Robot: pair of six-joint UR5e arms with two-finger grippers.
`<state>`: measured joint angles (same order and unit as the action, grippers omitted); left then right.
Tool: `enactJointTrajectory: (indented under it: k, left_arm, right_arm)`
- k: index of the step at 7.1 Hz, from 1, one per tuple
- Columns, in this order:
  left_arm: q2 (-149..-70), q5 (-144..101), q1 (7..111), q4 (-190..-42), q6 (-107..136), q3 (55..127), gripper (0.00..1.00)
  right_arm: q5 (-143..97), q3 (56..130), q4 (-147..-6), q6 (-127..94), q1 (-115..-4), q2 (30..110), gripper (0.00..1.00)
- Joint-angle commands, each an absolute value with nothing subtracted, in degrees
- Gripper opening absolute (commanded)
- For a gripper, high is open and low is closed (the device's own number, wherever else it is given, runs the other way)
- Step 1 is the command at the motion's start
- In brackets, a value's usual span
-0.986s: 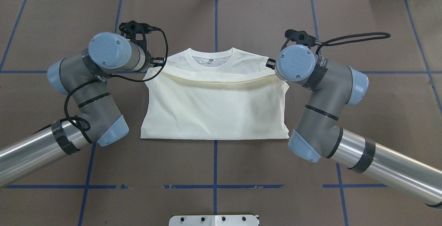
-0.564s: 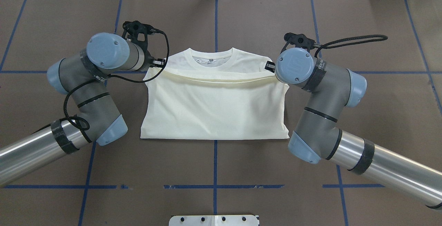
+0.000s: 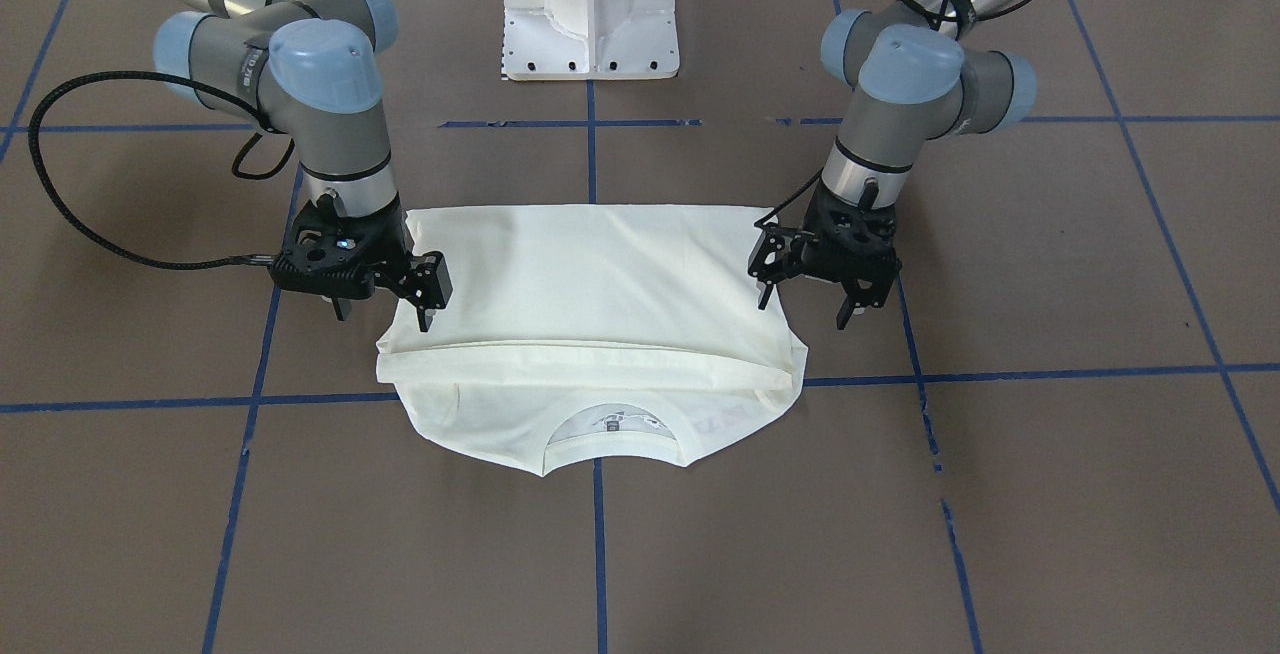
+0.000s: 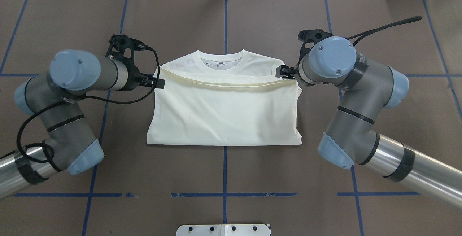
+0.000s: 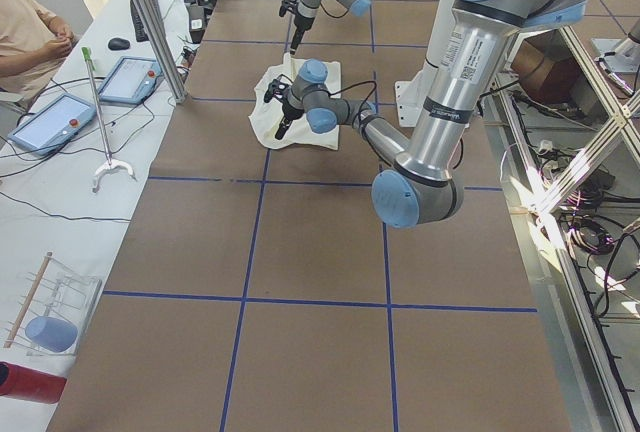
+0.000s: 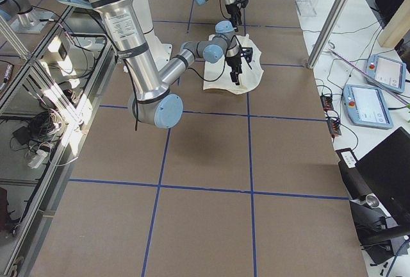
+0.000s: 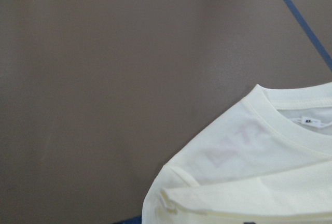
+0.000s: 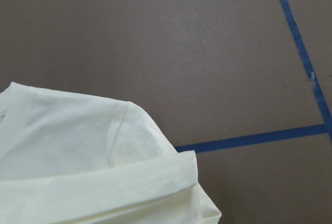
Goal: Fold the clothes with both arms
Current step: 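Move the left gripper to the shirt side while the right holds the collar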
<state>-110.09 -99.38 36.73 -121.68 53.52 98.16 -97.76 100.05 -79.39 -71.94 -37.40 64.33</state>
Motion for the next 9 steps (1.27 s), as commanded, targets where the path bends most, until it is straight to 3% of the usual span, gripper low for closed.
enactJointTrajectory:
  k: [1, 3, 6, 7, 9]
  left_arm:
    - [-103.11, -95.67, 29.57, -124.89, 62.36, 103.44, 1.0]
    - [-102.14, -93.78, 25.15, -124.89, 66.35, 103.71, 0.9]
    - [-100.99, -92.64, 23.29, -124.98, 66.45, 103.62, 0.85]
    - [-100.99, -92.55, 23.29, -124.98, 66.45, 103.54, 0.76]
    - [-100.99, -92.72, 22.94, -124.98, 66.45, 103.45, 0.67]
  right_arm:
    - [-102.04, 101.77, -67.62, -70.05, -37.88, 70.29, 1.0]
    - [-101.87, 102.04, -67.68, -70.14, -37.88, 70.31, 1.0]
    - [-101.69, 102.13, -67.68, -70.31, -37.88, 70.31, 1.0]
    - [-101.6, 102.13, -67.76, -70.23, -37.88, 70.31, 1.0]
    - [-101.6, 102.04, -67.85, -70.22, -37.88, 70.22, 1.0]
